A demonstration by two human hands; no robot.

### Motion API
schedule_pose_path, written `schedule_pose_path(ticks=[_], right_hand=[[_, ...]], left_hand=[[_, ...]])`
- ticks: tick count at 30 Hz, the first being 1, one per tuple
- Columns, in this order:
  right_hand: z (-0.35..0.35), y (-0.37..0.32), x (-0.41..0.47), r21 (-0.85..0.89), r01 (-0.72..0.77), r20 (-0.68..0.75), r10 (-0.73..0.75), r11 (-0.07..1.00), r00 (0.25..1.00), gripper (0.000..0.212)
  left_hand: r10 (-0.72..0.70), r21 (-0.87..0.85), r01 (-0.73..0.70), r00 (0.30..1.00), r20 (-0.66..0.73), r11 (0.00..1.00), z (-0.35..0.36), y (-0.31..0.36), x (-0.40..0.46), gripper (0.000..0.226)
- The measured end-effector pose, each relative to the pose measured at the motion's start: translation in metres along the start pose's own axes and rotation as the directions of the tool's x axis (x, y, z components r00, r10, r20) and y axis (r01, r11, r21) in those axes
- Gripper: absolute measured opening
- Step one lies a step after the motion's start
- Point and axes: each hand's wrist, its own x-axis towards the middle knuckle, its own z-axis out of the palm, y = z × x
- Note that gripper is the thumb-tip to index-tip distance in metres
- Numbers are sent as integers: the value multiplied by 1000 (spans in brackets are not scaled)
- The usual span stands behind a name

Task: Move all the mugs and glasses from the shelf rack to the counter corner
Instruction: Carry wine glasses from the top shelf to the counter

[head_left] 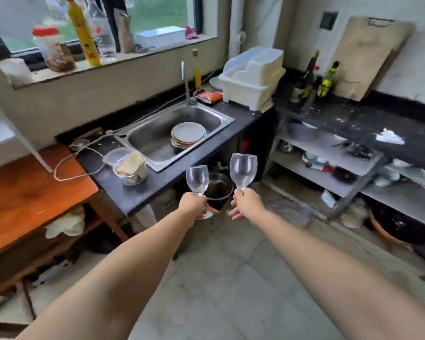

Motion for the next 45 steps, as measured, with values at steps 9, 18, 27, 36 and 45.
schedule_pose_path(ticks=[9,18,27,36,45], right_hand=[[-138,64,1,263,-112,-308,193,958,931,15],[-240,104,-12,450,-48,-558,323,892,765,15],[-350,129,-19,495,-42,-655,404,868,639,18],[-524,121,9,490,7,-672,372,872,640,18],[-663,115,81,499,-40,-655,407,866,637,15]], left_hand=[[-7,232,-81,934,356,969,162,27,-11,31],[5,297,-229,799,601,927,285,63,-11,12],[-61,340,-277,688,723,899,421,87,-32,8],[14,287,-360,643,766,888,599,157,-48,8],[-17,315,-317,680,733,895,723,218,-18,15]])
